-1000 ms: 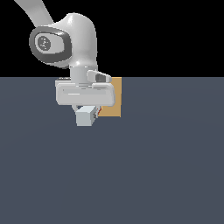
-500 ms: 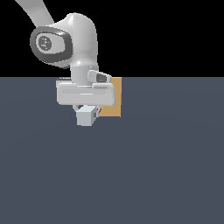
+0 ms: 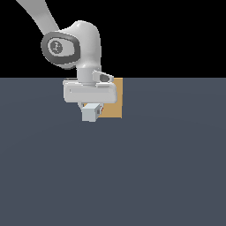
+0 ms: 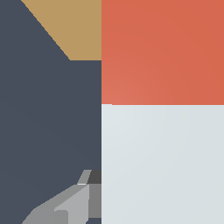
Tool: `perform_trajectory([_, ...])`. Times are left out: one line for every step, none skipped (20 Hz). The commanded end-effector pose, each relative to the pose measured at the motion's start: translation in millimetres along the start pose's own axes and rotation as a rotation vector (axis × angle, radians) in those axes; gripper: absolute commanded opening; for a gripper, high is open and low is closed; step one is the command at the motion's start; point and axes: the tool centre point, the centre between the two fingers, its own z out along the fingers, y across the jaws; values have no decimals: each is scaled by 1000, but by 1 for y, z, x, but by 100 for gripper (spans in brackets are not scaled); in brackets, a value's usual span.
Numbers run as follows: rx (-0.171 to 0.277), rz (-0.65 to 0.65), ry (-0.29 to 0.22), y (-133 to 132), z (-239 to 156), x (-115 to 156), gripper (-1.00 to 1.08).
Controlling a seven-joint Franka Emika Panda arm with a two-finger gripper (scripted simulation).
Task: Insert the peg into the horizontal hole in a box.
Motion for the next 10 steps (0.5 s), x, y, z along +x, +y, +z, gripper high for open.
perform_trajectory([-5,-1,2,1,-2,21,-100])
perform_trajectory([-5,-1,2,1,-2,28,-100])
perform_trajectory([-5,-1,2,1,-3,34,-100])
perform_trajectory([-5,-1,2,1,-3,40,-100])
perform_trajectory([-6,-1,2,1,-3,44,-100])
perform_trajectory([-6,-1,2,2,-3,49,-100])
perform_trajectory([-6,-1,2,2,-3,52,-100])
perform_trajectory([-6,-1,2,2,-3,55,-100])
perform_trajectory([-6,-1,2,2,-3,57,-100])
perform_trajectory([-6,-1,2,2,-3,58,-100])
